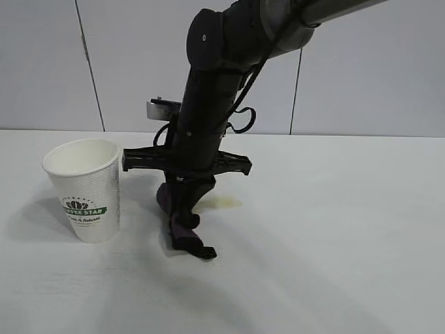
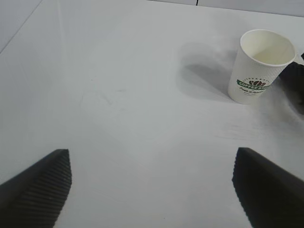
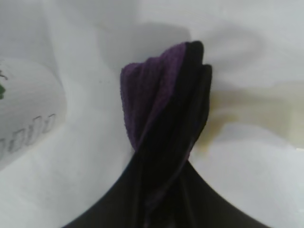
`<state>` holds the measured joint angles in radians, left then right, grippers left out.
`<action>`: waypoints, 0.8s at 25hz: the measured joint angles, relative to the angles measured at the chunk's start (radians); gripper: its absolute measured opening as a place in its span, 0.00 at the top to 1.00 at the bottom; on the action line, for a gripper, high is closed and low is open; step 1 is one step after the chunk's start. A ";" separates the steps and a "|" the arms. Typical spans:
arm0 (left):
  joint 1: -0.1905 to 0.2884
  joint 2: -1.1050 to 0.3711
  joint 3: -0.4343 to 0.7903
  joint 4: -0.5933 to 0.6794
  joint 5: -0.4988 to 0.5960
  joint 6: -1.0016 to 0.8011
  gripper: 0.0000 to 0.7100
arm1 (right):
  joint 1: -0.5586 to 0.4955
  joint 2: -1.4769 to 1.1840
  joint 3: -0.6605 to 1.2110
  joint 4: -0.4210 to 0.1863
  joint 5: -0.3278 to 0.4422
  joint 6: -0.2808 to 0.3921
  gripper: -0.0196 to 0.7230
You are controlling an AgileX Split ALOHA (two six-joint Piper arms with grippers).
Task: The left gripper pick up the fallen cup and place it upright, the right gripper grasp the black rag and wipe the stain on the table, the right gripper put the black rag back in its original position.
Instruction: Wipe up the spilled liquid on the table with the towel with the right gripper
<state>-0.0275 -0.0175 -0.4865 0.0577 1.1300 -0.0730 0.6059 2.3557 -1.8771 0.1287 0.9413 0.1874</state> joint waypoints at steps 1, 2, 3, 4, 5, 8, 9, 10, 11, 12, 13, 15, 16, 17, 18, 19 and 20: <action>0.000 0.000 0.000 0.000 0.000 0.000 0.06 | 0.000 0.000 0.000 -0.014 0.006 0.003 0.85; 0.000 0.000 0.000 0.000 0.000 0.000 0.06 | 0.000 0.000 0.000 -0.031 0.009 0.005 0.85; 0.000 0.000 0.000 0.000 0.000 0.000 0.06 | 0.000 0.000 0.000 -0.046 0.010 0.008 0.85; 0.000 0.000 0.000 0.000 0.000 0.000 0.06 | 0.000 0.000 0.000 -0.060 0.010 0.015 0.85; 0.000 0.000 0.000 0.000 0.000 0.000 0.06 | 0.000 0.000 0.000 -0.069 0.012 0.022 0.85; 0.000 0.000 0.000 0.000 0.000 0.000 0.06 | -0.001 0.000 0.000 -0.111 0.046 0.028 0.85; 0.000 0.000 0.000 0.000 0.000 0.000 0.06 | -0.003 0.000 0.000 -0.129 0.067 0.031 0.85; 0.000 0.000 0.000 0.000 0.000 0.000 0.06 | -0.005 0.000 0.000 -0.162 0.087 0.036 0.85; 0.000 0.000 0.000 0.000 0.000 0.000 0.06 | -0.009 0.000 0.000 -0.195 0.112 0.050 0.85; 0.000 0.000 0.000 0.000 0.000 0.000 0.06 | -0.014 0.000 0.000 -0.222 0.135 0.062 0.85; 0.000 0.000 0.000 0.000 0.000 0.000 0.06 | -0.019 0.000 0.000 -0.253 0.150 0.073 0.85; 0.000 0.000 0.000 0.000 0.000 0.000 0.06 | -0.025 0.000 0.000 -0.277 0.173 0.087 0.85; 0.000 0.000 0.000 0.000 0.000 0.000 0.06 | -0.026 0.000 0.000 -0.274 0.174 0.092 0.85; 0.000 0.000 0.000 0.000 0.000 0.000 0.06 | -0.026 0.000 0.000 -0.257 0.173 0.095 0.85; 0.000 0.000 0.000 0.000 0.000 0.000 0.06 | -0.026 0.000 0.000 -0.219 0.168 0.096 0.85; 0.000 0.000 0.000 0.000 0.000 0.000 0.06 | -0.026 0.000 0.000 -0.177 0.157 0.093 0.85; 0.000 0.000 0.000 0.000 0.000 0.000 0.06 | -0.026 0.000 0.000 -0.114 0.142 0.080 0.85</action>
<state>-0.0275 -0.0175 -0.4865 0.0577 1.1300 -0.0730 0.5798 2.3557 -1.8771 0.0151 1.0837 0.2678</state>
